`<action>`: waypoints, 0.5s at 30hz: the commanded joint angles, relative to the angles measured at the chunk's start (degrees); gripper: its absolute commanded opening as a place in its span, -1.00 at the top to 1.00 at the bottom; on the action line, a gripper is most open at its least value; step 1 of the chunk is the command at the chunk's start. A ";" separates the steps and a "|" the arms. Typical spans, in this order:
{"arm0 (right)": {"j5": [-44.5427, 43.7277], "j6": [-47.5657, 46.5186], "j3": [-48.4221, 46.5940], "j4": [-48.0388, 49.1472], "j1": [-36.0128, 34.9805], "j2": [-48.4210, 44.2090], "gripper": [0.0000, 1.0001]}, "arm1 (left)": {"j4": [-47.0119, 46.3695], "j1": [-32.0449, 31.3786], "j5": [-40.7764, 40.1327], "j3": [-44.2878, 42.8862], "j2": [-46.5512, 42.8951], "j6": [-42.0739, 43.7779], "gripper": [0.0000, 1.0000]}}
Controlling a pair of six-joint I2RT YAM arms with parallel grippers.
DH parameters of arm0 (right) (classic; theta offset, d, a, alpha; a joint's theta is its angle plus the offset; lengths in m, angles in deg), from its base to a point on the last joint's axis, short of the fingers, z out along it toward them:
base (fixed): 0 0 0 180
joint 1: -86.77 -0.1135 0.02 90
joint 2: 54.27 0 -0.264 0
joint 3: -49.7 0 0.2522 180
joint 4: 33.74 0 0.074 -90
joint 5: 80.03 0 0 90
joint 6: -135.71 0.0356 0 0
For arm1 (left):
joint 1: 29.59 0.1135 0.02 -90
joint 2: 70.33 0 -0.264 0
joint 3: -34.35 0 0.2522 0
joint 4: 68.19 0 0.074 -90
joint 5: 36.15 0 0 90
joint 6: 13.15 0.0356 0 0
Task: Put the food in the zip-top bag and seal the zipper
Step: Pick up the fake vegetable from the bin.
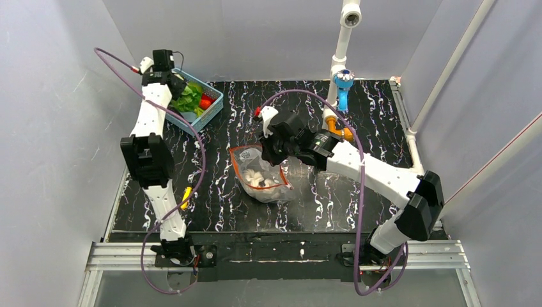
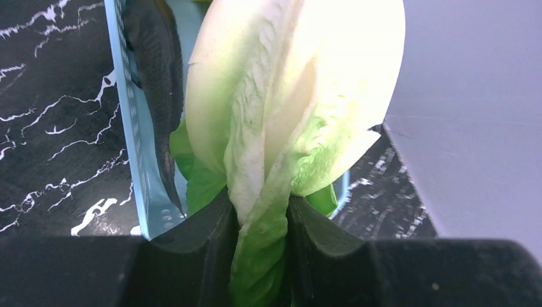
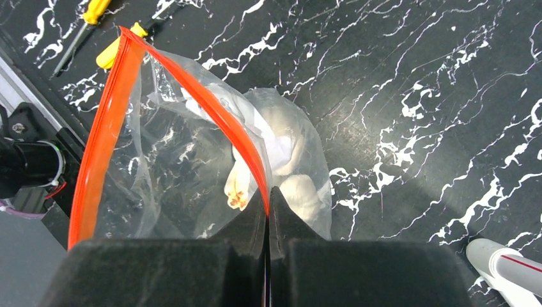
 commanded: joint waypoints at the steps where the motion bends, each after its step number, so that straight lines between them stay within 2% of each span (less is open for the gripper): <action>1: -0.36 0.74 -2.13 0.76 0.31 1.70 0.97 | 1.08 0.72 1.47 0.52 -10.41 1.55 0.98; 3: -0.36 0.74 -2.60 0.56 0.31 2.01 0.97 | 0.89 1.13 3.83 2.81 -13.34 1.19 1.00; 7: -1.24 0.74 -4.08 -0.75 0.31 2.87 0.97 | 0.48 1.91 13.96 6.40 -20.41 4.92 1.00; 15: -2.56 1.16 -7.69 -3.46 0.20 4.29 0.97 | 3.29 1.95 43.75 20.93 -38.85 14.68 1.00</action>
